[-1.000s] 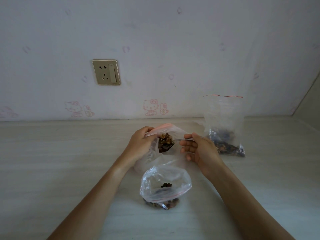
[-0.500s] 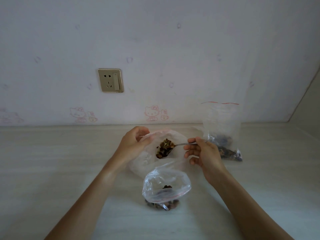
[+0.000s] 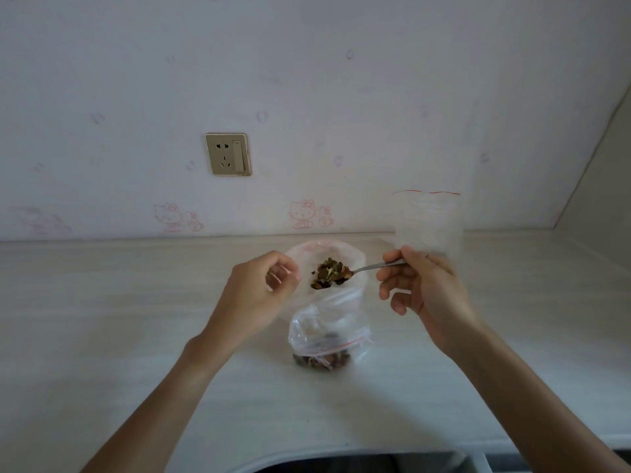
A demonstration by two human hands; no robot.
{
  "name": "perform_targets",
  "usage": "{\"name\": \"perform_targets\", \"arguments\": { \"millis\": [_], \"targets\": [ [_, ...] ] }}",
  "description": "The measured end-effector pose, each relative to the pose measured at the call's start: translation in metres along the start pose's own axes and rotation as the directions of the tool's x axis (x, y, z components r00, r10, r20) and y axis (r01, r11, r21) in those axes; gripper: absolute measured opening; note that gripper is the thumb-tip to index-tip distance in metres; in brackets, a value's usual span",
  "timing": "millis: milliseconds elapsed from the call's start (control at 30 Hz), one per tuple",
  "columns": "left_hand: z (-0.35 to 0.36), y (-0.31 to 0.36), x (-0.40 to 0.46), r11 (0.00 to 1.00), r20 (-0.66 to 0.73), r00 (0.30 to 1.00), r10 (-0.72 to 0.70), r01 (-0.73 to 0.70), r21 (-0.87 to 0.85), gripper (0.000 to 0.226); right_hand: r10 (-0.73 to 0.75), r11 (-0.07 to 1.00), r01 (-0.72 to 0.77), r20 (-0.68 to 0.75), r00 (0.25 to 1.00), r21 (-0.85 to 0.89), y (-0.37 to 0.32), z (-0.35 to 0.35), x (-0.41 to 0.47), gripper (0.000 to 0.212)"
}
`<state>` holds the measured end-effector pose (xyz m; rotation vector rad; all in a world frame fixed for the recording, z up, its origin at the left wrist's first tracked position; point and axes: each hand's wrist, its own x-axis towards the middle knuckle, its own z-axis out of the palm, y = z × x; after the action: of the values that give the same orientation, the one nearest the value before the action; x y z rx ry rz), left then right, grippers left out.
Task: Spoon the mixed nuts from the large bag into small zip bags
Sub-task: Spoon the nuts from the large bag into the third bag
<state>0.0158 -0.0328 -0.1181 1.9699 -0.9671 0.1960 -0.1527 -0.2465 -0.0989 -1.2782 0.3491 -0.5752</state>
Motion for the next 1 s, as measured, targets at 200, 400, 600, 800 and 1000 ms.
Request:
{"name": "perform_targets", "arguments": {
  "millis": [200, 400, 600, 800, 1000],
  "targets": [
    [0.010, 0.006, -0.037, 0.975, 0.247, 0.950, -0.191, 0.155, 0.159, 0.035, 0.040, 0.999, -0.038, 0.065, 0.997, -0.034, 0.009, -0.009, -0.036, 0.037],
    [0.010, 0.016, -0.041, 0.967, 0.281, 0.936, -0.211, 0.243, -0.083, 0.016, -0.195, 0.826, 0.283, 0.225, 0.955, -0.487, 0.009, -0.013, -0.057, 0.037],
    [0.005, 0.017, -0.042, 0.926, 0.326, 0.912, -0.249, 0.323, -0.195, 0.017, -0.265, 0.125, 0.677, 0.633, 0.727, -0.725, -0.011, -0.012, -0.073, 0.040],
    [0.000, 0.017, -0.042, 0.947, 0.293, 0.917, -0.269, 0.308, -0.095, 0.019, -0.352, 0.429, 0.655, 0.552, 0.756, -0.622, -0.014, -0.010, -0.064, 0.032],
    [0.002, 0.017, -0.040, 0.965, 0.234, 0.938, -0.257, 0.263, 0.007, 0.023, -0.275, 0.920, 0.298, 0.123, 0.954, -0.255, 0.003, -0.015, -0.037, 0.037]
  ]
}}
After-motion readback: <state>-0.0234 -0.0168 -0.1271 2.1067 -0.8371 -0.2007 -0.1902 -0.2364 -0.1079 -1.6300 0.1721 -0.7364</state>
